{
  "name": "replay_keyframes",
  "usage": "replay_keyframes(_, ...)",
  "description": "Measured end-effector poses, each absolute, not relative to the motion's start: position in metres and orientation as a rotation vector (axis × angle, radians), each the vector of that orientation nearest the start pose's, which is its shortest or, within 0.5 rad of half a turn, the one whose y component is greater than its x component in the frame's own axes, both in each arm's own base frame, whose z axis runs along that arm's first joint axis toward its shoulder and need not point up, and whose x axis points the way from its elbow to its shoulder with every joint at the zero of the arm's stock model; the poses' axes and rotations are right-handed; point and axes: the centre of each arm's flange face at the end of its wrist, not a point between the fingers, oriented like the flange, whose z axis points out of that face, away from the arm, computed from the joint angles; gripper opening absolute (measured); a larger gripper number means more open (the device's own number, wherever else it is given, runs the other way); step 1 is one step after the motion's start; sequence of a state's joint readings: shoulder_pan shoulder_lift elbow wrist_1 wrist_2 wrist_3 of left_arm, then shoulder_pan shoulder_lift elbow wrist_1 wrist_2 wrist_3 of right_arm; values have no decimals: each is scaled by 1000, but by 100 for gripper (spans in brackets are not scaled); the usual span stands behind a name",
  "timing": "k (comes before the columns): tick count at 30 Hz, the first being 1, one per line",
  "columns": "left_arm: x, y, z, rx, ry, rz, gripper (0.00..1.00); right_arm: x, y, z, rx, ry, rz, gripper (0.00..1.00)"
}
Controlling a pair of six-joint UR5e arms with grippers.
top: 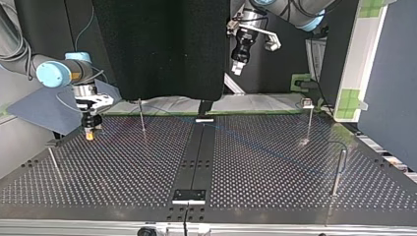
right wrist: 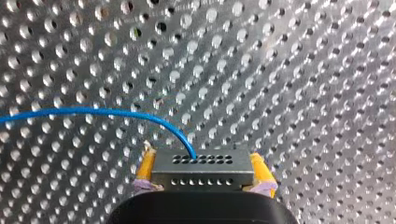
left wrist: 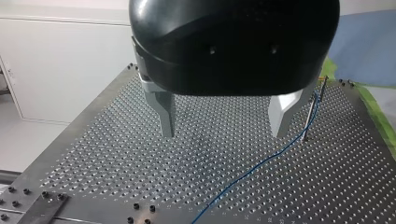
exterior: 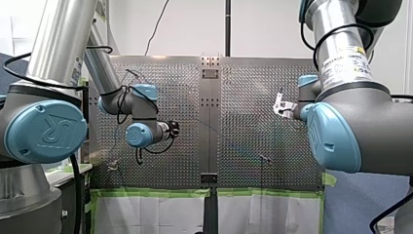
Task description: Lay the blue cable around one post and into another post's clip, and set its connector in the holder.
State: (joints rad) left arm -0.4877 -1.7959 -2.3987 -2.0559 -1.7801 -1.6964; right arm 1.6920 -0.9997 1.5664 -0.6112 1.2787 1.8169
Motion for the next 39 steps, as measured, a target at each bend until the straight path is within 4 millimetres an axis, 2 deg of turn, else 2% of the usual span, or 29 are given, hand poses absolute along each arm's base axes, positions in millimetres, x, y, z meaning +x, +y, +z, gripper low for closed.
replay_keyframes(4, 292, -281, 139, 110, 1544, -325, 100, 234, -638, 215, 1383, -1175, 1643, 0)
replay_keyframes(18, 294, -280, 140, 106, 1544, -322, 100, 233, -638, 226, 1431, -1163, 1500, 0)
replay_keyframes(39, 296, -279, 140, 102, 1543, -318, 100, 228, -622, 276, 1431, -1146, 1472, 0)
